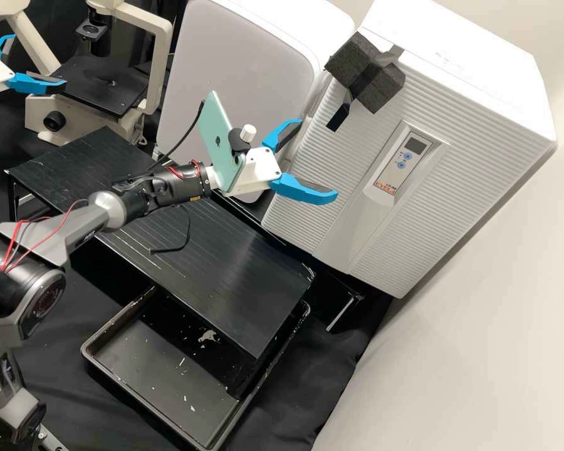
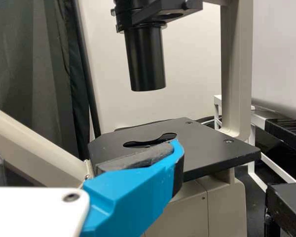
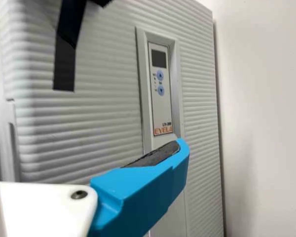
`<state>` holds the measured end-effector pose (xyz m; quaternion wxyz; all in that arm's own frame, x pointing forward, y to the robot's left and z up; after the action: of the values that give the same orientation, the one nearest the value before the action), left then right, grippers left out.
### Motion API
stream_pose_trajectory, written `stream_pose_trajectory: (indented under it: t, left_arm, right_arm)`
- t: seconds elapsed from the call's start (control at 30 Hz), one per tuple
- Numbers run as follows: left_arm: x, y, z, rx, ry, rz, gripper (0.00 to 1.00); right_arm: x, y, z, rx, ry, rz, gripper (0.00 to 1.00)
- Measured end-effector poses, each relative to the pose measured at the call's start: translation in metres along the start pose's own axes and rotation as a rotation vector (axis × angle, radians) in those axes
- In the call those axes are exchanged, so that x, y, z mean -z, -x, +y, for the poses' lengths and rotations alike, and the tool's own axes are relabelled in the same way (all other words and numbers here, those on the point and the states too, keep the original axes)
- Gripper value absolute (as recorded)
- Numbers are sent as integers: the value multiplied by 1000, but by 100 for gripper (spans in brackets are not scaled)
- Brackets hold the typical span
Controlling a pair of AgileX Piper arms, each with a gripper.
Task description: Open the incubator door
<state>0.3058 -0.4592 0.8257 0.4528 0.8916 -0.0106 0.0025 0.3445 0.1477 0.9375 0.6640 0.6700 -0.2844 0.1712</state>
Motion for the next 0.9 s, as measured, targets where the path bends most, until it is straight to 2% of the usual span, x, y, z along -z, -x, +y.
stream_pose_trajectory:
  t: [0.43,0.47,0.9]
  left_arm:
    - [0,0,0,0,0,0,100]
    - [0,0,0,0,0,0,100]
    - [0,0,0,0,0,0,100]
  right_arm:
    - [-4,-4,3,-12,-18,-33,100]
    - [-4,-4,3,-12,-18,-33,0]
    - [-6,-4,-1,-5,-17,-37,0]
